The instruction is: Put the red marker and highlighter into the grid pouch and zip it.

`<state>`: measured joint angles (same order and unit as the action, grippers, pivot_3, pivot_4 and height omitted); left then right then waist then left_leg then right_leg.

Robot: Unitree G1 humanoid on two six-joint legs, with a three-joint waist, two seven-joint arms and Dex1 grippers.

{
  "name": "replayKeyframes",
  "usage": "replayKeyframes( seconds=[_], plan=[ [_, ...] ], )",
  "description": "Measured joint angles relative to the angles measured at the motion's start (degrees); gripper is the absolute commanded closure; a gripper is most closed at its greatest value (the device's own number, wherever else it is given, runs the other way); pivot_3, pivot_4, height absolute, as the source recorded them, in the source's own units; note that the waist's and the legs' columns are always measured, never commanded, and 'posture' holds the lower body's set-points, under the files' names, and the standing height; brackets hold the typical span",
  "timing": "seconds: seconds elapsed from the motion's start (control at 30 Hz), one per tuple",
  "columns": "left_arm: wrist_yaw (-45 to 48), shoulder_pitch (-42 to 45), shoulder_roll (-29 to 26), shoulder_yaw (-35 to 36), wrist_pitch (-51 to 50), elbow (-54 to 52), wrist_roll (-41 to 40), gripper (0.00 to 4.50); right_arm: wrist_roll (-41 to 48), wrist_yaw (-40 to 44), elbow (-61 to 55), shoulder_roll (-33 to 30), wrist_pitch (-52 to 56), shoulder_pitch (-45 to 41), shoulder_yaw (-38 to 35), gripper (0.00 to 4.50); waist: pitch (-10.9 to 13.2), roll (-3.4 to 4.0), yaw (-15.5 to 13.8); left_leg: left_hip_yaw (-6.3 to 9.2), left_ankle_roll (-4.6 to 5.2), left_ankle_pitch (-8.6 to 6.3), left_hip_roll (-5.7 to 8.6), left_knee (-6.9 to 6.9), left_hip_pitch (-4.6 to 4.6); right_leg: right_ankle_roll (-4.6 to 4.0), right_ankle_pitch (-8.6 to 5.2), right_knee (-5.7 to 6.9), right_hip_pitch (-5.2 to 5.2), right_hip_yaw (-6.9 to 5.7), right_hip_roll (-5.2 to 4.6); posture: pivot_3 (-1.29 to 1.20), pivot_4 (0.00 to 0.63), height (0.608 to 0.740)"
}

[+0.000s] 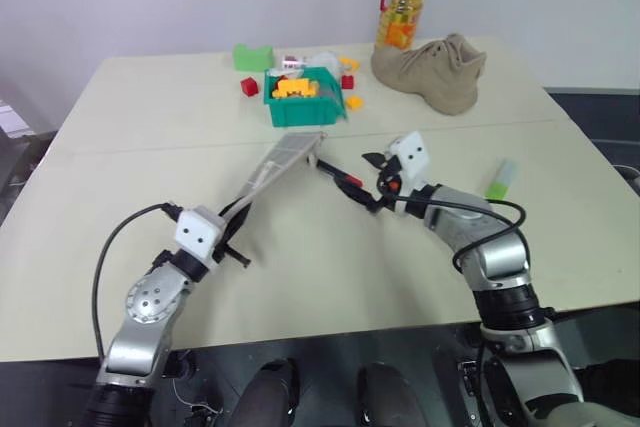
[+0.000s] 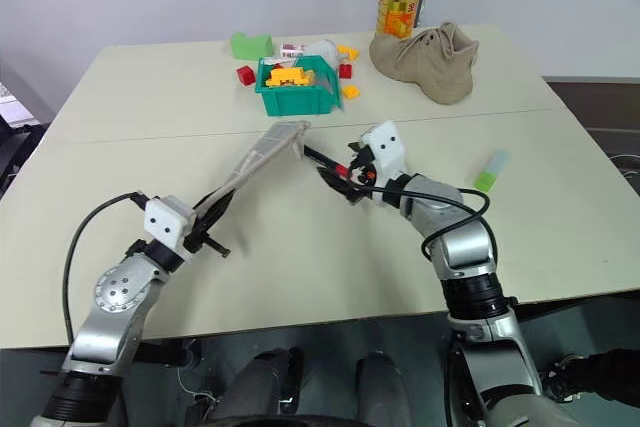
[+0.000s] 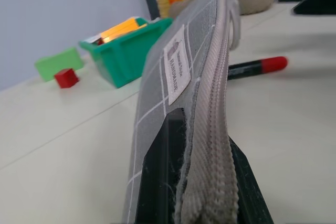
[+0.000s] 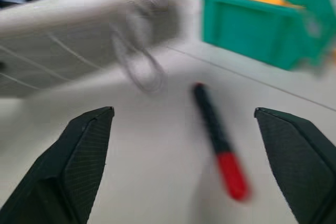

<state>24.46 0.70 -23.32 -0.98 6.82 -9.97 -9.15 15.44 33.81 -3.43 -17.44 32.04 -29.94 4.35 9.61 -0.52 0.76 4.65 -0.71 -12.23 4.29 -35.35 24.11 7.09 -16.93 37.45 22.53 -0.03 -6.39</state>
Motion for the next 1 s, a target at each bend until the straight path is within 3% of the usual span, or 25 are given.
replayKeyframes(
  seconds=[0.2,0.23,0.3,0.5,0.53,0.67,1.0],
  plan=[
    [0.29,0.13,1.64,-0.86,-0.32,-0.35,1.42,4.5,-2.7,-4.74,2.12,2.87,-0.83,-2.31,0.88,0.05,0.0,0.0,-0.1,0.01,-0.03,0.01,0.01,0.0,0.0,0.0,0.0,-0.01,0.0,0.0,-0.01,0.0,0.15,0.74],
    [0.32,0.13,1.7,-0.96,-0.32,-0.35,1.49,4.5,-2.91,-5.04,2.45,2.92,-1.07,-2.4,0.88,0.29,0.0,0.0,-0.12,0.0,-0.03,0.01,0.01,0.0,0.0,0.0,0.0,-0.01,0.0,0.0,-0.01,0.0,0.15,0.74],
    [0.44,0.12,2.11,-1.07,-0.32,-0.35,1.63,4.5,-3.14,-5.58,3.28,2.97,-1.45,-2.41,0.86,0.95,0.0,0.0,-0.12,0.0,-0.03,0.02,0.02,0.0,0.0,0.0,0.0,-0.02,-0.01,0.0,-0.02,0.0,0.15,0.74],
    [1.01,0.11,2.35,-1.73,-0.32,-0.36,2.21,4.5,-3.21,-5.05,3.65,2.95,-1.98,-2.4,0.91,4.16,0.0,0.0,-0.02,0.0,-0.03,0.02,0.01,0.02,0.0,0.0,0.0,-0.02,0.0,0.0,0.0,0.0,0.15,0.74],
    [1.07,0.11,2.37,-1.73,-0.31,-0.36,2.34,4.5,-3.23,-4.8,3.63,2.94,-2.05,-2.4,0.99,4.43,0.0,0.0,-0.04,0.0,-0.03,0.02,0.01,0.02,0.0,0.0,0.0,-0.02,0.0,0.0,0.0,0.0,0.15,0.74],
    [1.32,0.13,2.58,-1.79,-0.42,-0.36,2.79,4.5,-3.7,-3.63,2.85,2.31,-1.97,-2.27,2.47,4.43,0.0,0.0,-0.03,0.0,-0.03,0.02,0.01,0.02,0.0,0.0,0.0,-0.02,0.0,0.0,0.0,0.0,0.15,0.74],
    [-0.24,2.55,5.64,-4.01,-5.34,-0.58,5.28,4.5,-8.6,3.74,-6.73,-2.35,-1.1,-1.29,16.19,4.43,0.0,-0.01,-0.05,0.01,-0.03,0.02,0.01,0.01,0.0,0.0,0.0,-0.02,0.0,-0.01,0.0,0.0,0.15,0.74]
  ],
)
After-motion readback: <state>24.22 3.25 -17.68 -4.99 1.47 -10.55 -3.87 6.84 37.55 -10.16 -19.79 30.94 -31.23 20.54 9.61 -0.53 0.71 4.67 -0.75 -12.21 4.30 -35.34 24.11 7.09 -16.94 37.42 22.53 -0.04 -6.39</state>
